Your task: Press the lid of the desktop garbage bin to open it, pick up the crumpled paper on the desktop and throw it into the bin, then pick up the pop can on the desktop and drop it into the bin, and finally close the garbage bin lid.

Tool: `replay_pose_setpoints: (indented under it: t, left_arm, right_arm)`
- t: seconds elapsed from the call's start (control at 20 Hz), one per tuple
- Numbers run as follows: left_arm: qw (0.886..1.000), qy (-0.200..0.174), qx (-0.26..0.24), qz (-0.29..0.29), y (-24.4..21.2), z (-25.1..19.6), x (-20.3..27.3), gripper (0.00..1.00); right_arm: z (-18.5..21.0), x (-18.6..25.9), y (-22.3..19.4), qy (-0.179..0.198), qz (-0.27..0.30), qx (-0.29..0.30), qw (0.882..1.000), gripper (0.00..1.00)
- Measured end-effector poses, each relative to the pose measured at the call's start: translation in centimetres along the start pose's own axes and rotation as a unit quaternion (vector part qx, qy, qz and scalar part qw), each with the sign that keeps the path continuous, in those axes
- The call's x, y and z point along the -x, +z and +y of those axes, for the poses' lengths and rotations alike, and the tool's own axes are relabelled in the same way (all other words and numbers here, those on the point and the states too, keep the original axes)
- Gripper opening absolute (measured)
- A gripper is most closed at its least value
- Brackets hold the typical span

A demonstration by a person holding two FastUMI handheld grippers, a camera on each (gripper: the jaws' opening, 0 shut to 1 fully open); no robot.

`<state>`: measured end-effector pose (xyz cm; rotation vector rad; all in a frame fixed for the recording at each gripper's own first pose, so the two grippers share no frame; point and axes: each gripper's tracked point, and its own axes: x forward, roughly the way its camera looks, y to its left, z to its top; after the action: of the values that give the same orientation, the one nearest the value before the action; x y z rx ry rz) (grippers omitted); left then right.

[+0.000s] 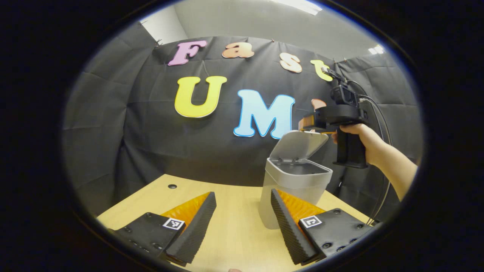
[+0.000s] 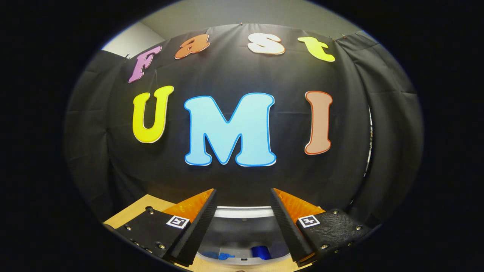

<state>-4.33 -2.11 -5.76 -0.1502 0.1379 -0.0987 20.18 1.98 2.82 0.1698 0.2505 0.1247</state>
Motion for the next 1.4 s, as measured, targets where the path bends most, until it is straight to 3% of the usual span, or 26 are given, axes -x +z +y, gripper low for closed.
replay_pose_setpoints:
  t: [0.5,1.4]
  left_arm:
    - [1.000,0.006,-0.001,0.011,-0.7,0.6,-0.3,0.95]
    - [1.000,0.020,-0.003,0.020,-1.1,1.5,-0.5,0.96]
  right_arm:
    - [0.9,-1.0,-7.1,0.002,0.042,0.013,0.999,0.89]
    - [0.7,-3.1,-10.4,0.013,-0.002,0.020,1.000,0.95]
